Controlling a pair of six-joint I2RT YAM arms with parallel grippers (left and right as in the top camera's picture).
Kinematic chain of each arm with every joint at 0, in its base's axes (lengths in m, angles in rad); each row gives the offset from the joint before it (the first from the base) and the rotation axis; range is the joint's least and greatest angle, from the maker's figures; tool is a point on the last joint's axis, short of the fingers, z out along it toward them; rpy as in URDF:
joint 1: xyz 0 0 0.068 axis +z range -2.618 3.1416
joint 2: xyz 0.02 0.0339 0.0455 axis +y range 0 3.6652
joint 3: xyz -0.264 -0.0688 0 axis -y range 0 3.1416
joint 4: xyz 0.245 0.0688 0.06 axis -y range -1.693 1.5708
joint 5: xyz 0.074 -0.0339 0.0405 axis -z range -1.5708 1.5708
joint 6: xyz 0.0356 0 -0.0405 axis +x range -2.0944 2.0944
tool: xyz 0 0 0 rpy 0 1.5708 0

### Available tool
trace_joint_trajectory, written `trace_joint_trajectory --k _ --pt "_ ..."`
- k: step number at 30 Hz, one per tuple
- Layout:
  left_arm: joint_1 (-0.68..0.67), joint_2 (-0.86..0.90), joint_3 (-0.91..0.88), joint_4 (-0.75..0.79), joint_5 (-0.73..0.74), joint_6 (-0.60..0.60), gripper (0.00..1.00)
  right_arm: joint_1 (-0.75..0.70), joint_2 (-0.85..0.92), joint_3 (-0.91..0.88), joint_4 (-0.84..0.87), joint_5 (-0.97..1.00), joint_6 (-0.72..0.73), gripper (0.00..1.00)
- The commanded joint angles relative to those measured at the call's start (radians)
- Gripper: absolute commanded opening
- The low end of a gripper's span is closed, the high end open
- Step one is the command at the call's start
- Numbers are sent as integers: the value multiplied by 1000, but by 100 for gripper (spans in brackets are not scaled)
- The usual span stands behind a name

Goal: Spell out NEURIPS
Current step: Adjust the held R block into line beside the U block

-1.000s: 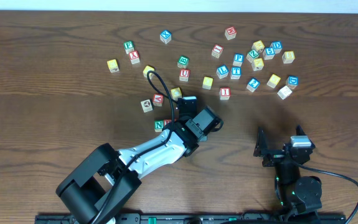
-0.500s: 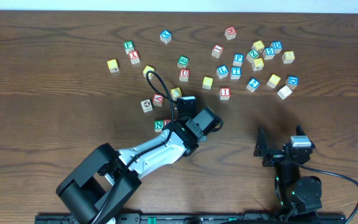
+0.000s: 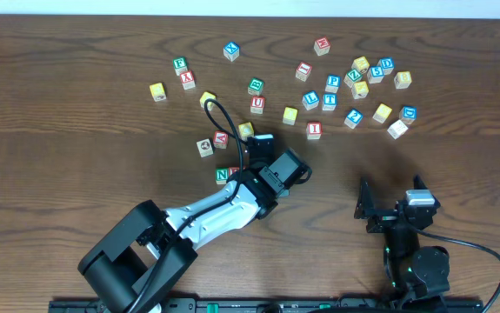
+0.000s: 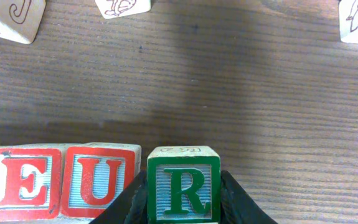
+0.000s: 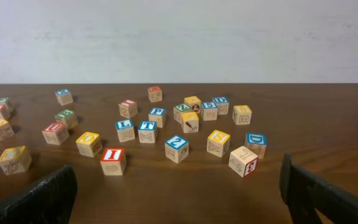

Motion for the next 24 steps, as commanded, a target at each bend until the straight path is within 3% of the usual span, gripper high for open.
trace_joint_trajectory --k 1,24 --pt "0 6 -10 5 -5 45 7 -7 -1 -1 -4 5 13 99" --pt "0 19 -10 28 -3 97 8 -7 -1 -1 -4 5 13 99"
